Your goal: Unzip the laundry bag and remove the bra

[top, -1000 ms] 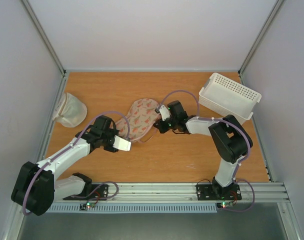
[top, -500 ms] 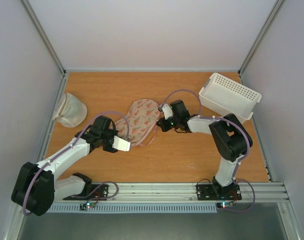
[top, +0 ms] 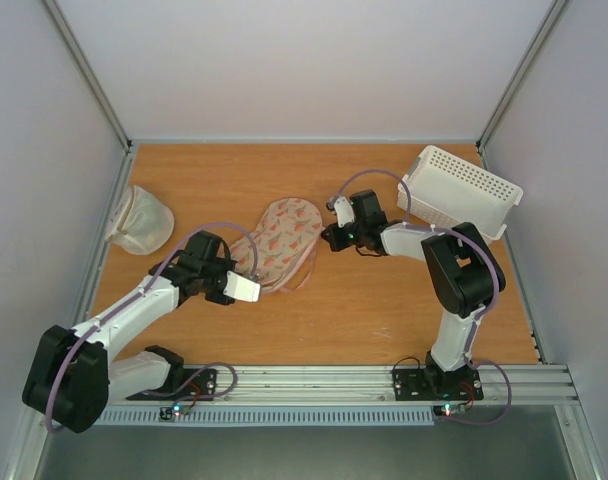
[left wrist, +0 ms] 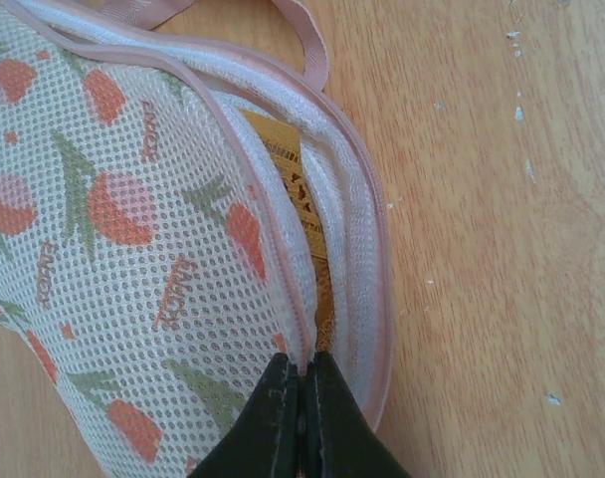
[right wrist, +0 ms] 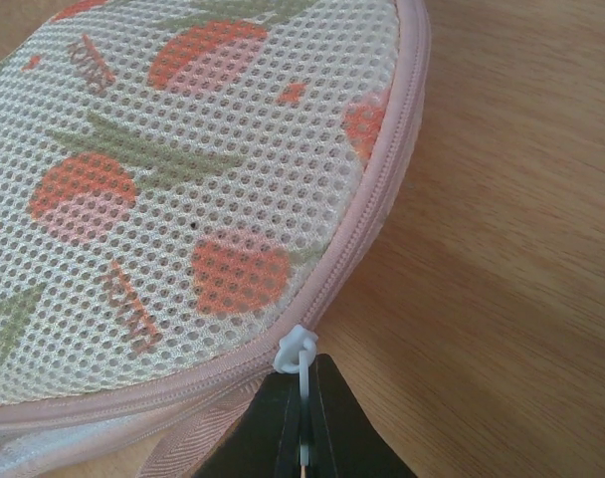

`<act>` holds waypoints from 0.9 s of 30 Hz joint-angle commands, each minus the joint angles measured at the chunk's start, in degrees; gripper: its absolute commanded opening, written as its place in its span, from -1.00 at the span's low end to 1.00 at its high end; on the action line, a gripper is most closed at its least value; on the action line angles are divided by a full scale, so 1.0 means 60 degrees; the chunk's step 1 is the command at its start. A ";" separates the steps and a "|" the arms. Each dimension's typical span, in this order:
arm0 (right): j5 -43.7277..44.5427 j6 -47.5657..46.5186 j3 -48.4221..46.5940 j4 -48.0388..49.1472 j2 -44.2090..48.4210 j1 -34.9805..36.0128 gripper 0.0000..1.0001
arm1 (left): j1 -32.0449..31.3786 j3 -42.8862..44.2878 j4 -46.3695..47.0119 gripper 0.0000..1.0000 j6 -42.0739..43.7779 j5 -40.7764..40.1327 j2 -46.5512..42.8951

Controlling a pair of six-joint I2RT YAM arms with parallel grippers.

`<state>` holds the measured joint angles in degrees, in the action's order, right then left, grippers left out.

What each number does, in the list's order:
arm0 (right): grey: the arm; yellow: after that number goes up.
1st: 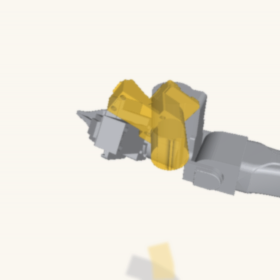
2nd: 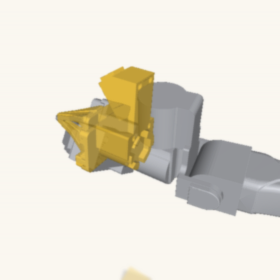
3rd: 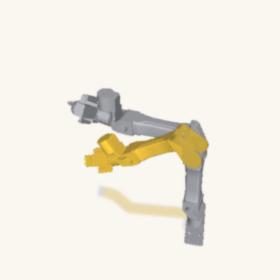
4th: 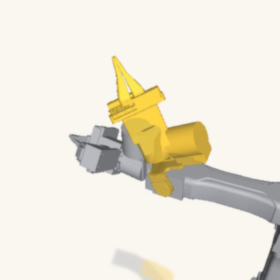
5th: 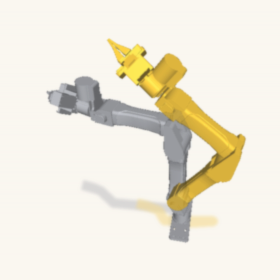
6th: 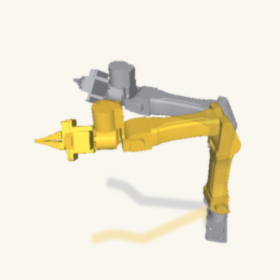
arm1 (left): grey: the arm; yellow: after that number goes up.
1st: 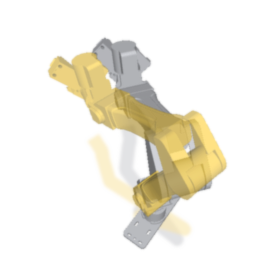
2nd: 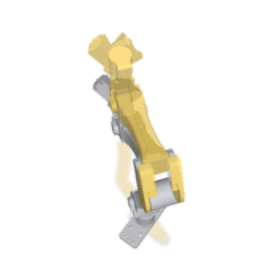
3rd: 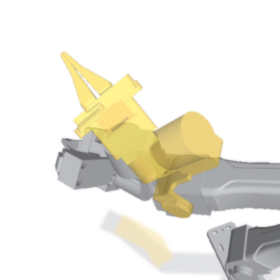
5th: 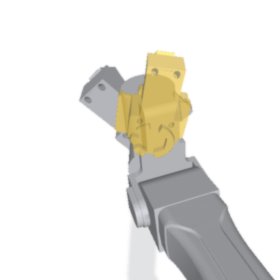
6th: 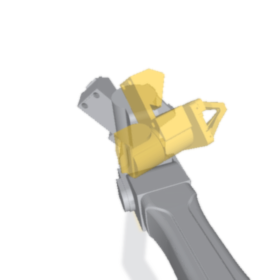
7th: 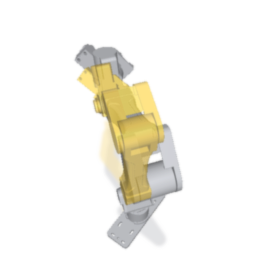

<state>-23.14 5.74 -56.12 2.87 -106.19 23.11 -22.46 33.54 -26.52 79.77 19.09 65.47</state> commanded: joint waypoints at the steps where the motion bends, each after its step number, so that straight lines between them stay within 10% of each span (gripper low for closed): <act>1: 0.0220 0.0017 -0.0091 0.0147 -0.0017 -0.0119 -0.98 | 0.0094 -0.0081 -0.0283 -0.99 0.0065 -0.0032 -0.0147; 3: 0.0064 0.0113 -0.0022 0.0224 0.0033 -0.0025 -0.98 | 0.0096 -0.0133 -0.0112 -0.83 0.0023 -0.0027 -0.0138; 6: -0.0030 0.0189 0.0090 0.0276 0.0111 0.0343 -0.98 | 0.0094 -0.0030 0.0051 0.19 -0.0264 0.0021 -0.0131; 9: -0.0100 0.0283 0.0199 0.0267 0.0190 0.0810 -0.98 | 0.0096 0.0449 -0.0432 0.61 -0.0838 0.0331 -0.0145; 27: -0.1263 0.0701 -0.0327 0.0416 0.0530 0.3848 -0.98 | -0.0548 0.0642 0.0075 0.66 -0.4048 0.0555 -0.0079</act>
<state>-27.79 8.60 -55.11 2.57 -105.03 44.73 -25.34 39.40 -31.20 58.67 24.25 65.47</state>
